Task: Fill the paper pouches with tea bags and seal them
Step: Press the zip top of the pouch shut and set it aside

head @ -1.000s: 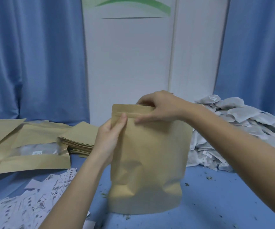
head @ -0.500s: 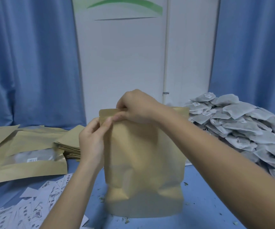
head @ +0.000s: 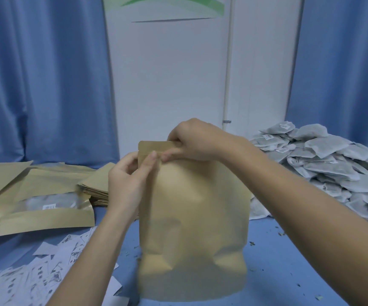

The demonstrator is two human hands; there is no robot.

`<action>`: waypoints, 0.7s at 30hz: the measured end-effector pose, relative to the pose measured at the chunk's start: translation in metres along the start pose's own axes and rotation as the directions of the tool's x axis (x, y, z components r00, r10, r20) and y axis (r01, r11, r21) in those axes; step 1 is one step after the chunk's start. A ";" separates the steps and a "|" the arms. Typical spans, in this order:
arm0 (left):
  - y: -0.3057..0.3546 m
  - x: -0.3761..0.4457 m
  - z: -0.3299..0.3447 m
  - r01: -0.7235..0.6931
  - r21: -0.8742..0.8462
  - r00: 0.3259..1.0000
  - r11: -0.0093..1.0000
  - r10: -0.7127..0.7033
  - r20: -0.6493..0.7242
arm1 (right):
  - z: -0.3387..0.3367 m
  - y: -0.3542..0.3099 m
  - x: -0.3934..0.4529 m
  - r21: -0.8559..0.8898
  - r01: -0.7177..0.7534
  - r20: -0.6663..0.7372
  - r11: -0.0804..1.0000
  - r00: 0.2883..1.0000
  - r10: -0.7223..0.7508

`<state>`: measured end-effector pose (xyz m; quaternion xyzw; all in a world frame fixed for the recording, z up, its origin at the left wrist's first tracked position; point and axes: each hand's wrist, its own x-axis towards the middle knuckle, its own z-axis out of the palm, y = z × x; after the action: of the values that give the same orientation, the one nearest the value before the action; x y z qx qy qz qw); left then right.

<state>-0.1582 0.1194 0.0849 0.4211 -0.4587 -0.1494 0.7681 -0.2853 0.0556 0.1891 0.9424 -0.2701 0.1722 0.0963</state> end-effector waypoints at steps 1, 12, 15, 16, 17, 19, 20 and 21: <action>0.000 0.000 0.002 0.004 0.019 1.000 1.000 -0.005 0.013 | 0.001 0.002 0.000 0.006 -0.003 0.005 1.000 1.000 0.003; -0.001 -0.004 0.001 -0.011 -0.039 1.000 0.999 0.011 0.014 | -0.001 0.021 -0.007 -0.035 0.030 0.041 0.999 0.999 -0.028; 0.002 -0.003 0.002 0.059 -0.060 0.994 0.997 -0.053 0.097 | 0.003 0.023 -0.011 -0.008 0.071 -0.002 0.997 0.997 -0.071; 0.002 -0.002 0.002 0.069 -0.044 0.995 0.997 -0.066 0.077 | 0.001 0.027 -0.013 0.016 0.071 -0.008 0.997 0.997 -0.071; 0.002 0.000 0.003 0.070 -0.030 0.997 0.997 -0.068 0.037 | -0.003 0.031 -0.015 0.030 0.062 -0.003 0.998 0.998 -0.062; 0.001 0.002 0.005 0.046 -0.014 0.999 0.999 -0.047 -0.017 | -0.007 0.039 -0.019 0.029 0.059 0.020 0.998 0.998 -0.059; 0.000 0.002 0.006 0.034 -0.018 0.999 0.999 -0.035 -0.021 | -0.006 0.042 -0.021 0.023 0.067 0.021 0.998 0.998 -0.067; -0.001 0.002 0.008 0.027 -0.027 0.999 0.999 -0.028 -0.020 | -0.004 0.043 -0.021 0.015 0.071 0.014 0.997 0.997 -0.071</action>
<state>-0.1635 0.1135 0.0869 0.4187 -0.4429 -0.1616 0.7761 -0.3264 0.0313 0.1884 0.9533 -0.2359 0.1637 0.0937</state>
